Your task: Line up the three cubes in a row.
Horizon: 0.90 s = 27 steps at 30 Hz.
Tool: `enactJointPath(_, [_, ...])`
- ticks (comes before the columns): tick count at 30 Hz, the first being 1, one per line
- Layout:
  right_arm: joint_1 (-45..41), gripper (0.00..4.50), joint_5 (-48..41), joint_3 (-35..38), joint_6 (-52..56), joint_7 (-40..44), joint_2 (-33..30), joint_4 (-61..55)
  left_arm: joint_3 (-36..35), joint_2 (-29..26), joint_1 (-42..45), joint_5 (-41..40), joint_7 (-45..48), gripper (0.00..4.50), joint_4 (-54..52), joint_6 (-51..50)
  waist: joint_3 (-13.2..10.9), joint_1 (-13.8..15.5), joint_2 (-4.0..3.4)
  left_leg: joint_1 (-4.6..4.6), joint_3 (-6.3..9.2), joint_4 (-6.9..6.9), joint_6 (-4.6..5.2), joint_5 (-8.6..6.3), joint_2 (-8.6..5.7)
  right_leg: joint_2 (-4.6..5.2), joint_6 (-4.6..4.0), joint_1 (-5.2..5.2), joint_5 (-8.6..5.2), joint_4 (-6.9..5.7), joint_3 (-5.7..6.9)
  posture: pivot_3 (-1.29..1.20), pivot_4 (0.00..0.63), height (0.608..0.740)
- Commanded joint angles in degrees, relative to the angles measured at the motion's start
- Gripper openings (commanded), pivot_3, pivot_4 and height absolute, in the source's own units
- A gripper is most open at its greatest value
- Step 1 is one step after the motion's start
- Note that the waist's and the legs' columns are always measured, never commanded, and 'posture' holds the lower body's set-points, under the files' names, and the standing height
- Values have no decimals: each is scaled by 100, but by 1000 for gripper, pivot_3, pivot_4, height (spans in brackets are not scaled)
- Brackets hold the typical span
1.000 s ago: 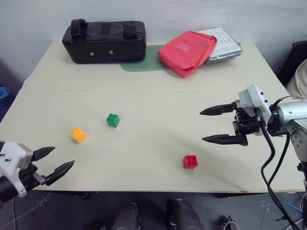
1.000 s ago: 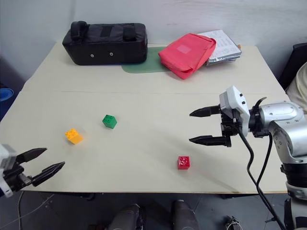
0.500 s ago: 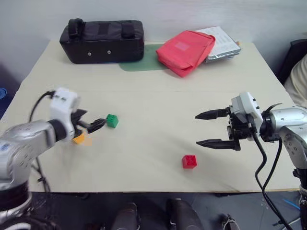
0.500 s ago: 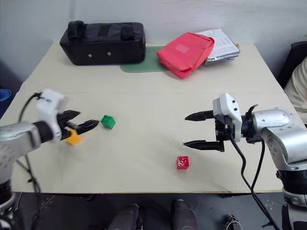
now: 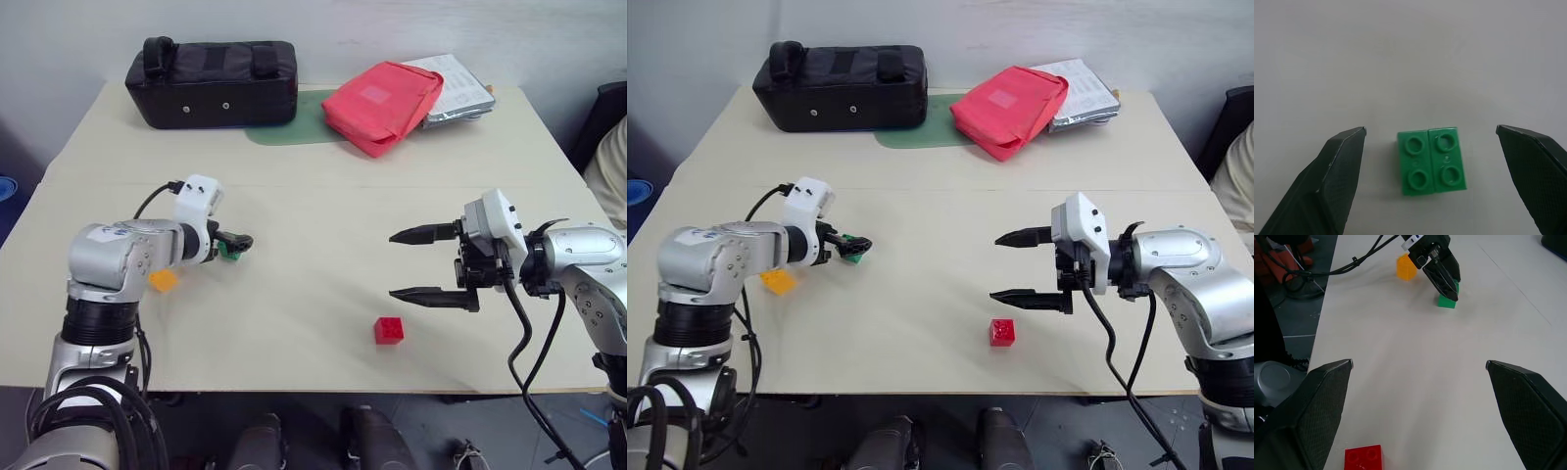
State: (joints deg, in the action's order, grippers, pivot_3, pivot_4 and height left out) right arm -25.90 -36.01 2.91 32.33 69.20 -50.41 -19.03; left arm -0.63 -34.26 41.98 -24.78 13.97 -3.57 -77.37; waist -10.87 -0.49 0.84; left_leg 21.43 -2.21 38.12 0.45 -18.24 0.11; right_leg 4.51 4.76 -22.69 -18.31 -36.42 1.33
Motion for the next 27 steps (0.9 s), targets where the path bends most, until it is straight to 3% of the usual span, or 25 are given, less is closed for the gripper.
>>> enactJointPath(1, [-44,4495,-110,215,-87,-82,12,-204,25,19,63,209,55,4313,232,188,-1,18,1,0,0,1,-1,1,1,-1,0,-1,0,1,0,0,150,740])
enactJointPath(3, [-20,4500,-92,217,-121,-118,20,-243,45,55,86,215,121,3934,313,219,-1,40,2,0,0,2,-2,2,0,-1,0,-2,0,1,0,0,150,740])
enactJointPath(11, [137,4500,-148,211,-137,-132,-19,-313,-19,123,153,299,190,1490,330,243,-2,54,3,1,1,2,-2,3,-2,1,0,-1,0,1,1,0,150,740])
enactJointPath(18, [329,4500,-199,282,-125,-84,-122,-409,70,-69,14,350,543,1493,194,549,-2,47,3,1,1,2,-3,4,-1,0,0,-2,0,-2,1,0,150,740])
enactJointPath(27, [1252,4500,-17,503,-408,448,-676,-660,1047,-1435,-742,14,4320,1493,-1157,3609,-2,59,3,1,4,-5,-4,5,1,4,-1,6,0,42,4,0,150,740])
